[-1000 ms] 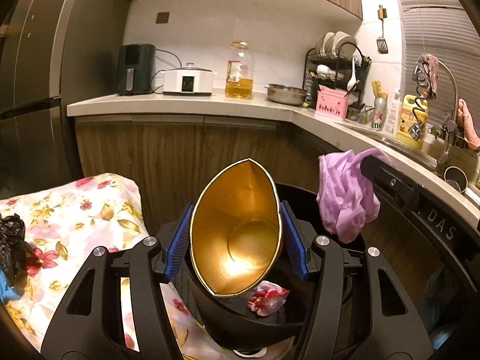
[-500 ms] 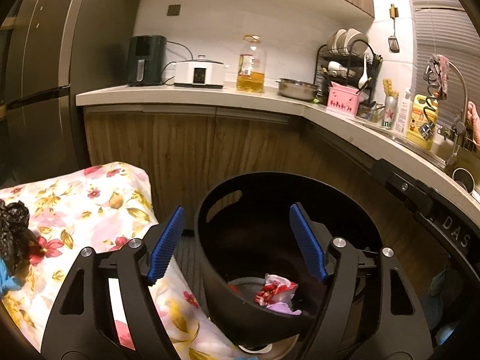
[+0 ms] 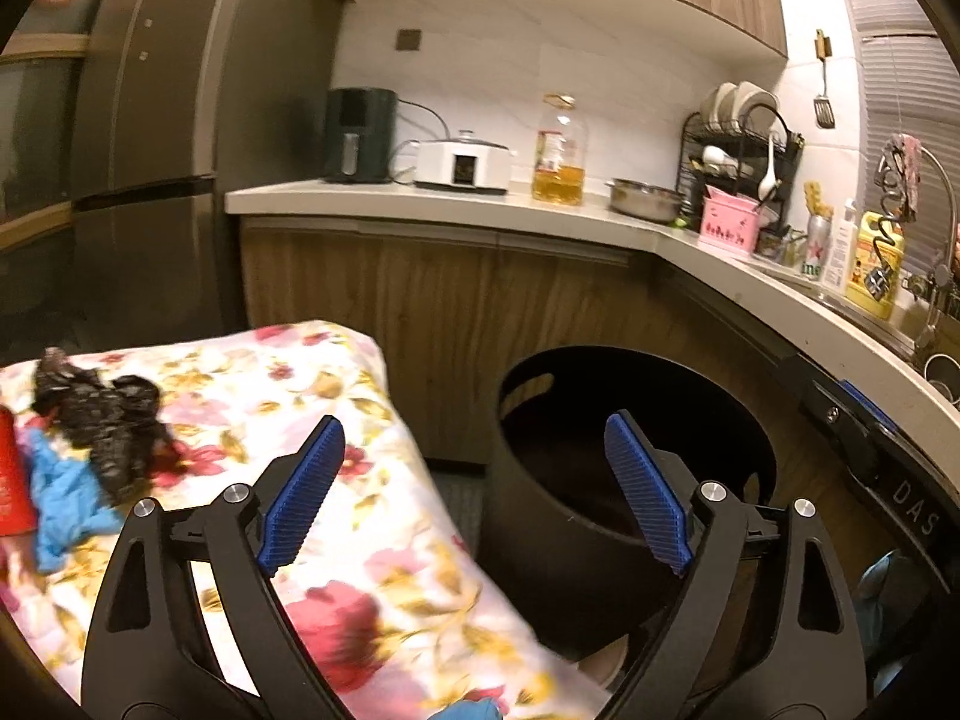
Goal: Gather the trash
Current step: 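Open both tools to drop the cup and glove into the bin, withdraw, then move both tools back to the trash pile on the sheet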
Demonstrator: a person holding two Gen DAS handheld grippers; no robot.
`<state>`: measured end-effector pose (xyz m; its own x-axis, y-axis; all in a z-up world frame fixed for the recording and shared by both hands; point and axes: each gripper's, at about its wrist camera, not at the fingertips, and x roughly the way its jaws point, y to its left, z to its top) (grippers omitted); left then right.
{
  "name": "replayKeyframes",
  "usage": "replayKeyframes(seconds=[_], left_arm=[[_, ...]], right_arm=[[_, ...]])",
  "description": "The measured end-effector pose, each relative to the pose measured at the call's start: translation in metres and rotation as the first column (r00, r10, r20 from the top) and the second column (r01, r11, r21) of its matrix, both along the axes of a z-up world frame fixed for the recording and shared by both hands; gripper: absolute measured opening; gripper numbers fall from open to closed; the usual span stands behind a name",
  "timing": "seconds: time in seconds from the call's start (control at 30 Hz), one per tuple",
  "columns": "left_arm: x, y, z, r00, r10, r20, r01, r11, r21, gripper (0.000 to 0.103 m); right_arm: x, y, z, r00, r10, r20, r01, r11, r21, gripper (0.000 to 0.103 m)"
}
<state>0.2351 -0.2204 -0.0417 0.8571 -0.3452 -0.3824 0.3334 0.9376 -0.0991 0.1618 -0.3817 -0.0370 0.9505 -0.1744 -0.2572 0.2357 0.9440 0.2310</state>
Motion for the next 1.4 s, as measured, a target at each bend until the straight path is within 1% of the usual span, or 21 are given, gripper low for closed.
replayKeyframes(seconds=[0.17, 0.53, 0.73, 0.87, 0.97, 1.1, 1.23, 1.3, 1.4], left_arm=[[-0.019, 0.021, 0.004, 0.999, 0.047, 0.027, -0.048, 0.999, 0.021, 0.089], [-0.052, 0.064, 0.001, 0.992, 0.127, 0.017, -0.128, 0.991, 0.042, 0.089], [-0.069, 0.095, 0.000, 0.981, 0.195, 0.021, -0.196, 0.980, 0.046, 0.089], [-0.080, 0.120, -0.002, 0.967, 0.254, 0.035, -0.256, 0.966, 0.047, 0.089], [-0.086, 0.140, -0.004, 0.952, 0.304, 0.041, -0.305, 0.951, 0.050, 0.089], [-0.091, 0.173, -0.009, 0.924, 0.381, 0.039, -0.382, 0.923, 0.041, 0.089], [-0.096, 0.211, -0.014, 0.878, 0.476, 0.048, -0.478, 0.877, 0.039, 0.089], [-0.097, 0.230, -0.016, 0.848, 0.528, 0.054, -0.530, 0.847, 0.046, 0.089], [-0.099, 0.253, -0.019, 0.811, 0.582, 0.059, -0.585, 0.809, 0.050, 0.089]], right_arm=[[-0.013, 0.013, 0.001, 1.000, 0.018, 0.002, -0.018, 1.000, -0.002, 0.077], [-0.035, 0.053, 0.003, 0.999, 0.053, -0.003, -0.053, 0.998, -0.033, 0.077], [-0.041, 0.076, 0.001, 0.995, 0.101, -0.007, -0.101, 0.995, -0.026, 0.077], [-0.041, 0.095, -0.003, 0.991, 0.137, -0.011, -0.137, 0.990, -0.024, 0.077], [-0.040, 0.111, -0.007, 0.985, 0.170, -0.017, -0.170, 0.985, -0.021, 0.077], [-0.034, 0.135, -0.010, 0.975, 0.220, -0.024, -0.221, 0.975, -0.014, 0.077], [-0.028, 0.159, -0.013, 0.962, 0.270, -0.031, -0.270, 0.963, -0.017, 0.077], [-0.025, 0.170, -0.015, 0.956, 0.291, -0.034, -0.292, 0.956, -0.022, 0.077], [-0.020, 0.188, -0.017, 0.942, 0.332, -0.042, -0.333, 0.942, -0.029, 0.077]])
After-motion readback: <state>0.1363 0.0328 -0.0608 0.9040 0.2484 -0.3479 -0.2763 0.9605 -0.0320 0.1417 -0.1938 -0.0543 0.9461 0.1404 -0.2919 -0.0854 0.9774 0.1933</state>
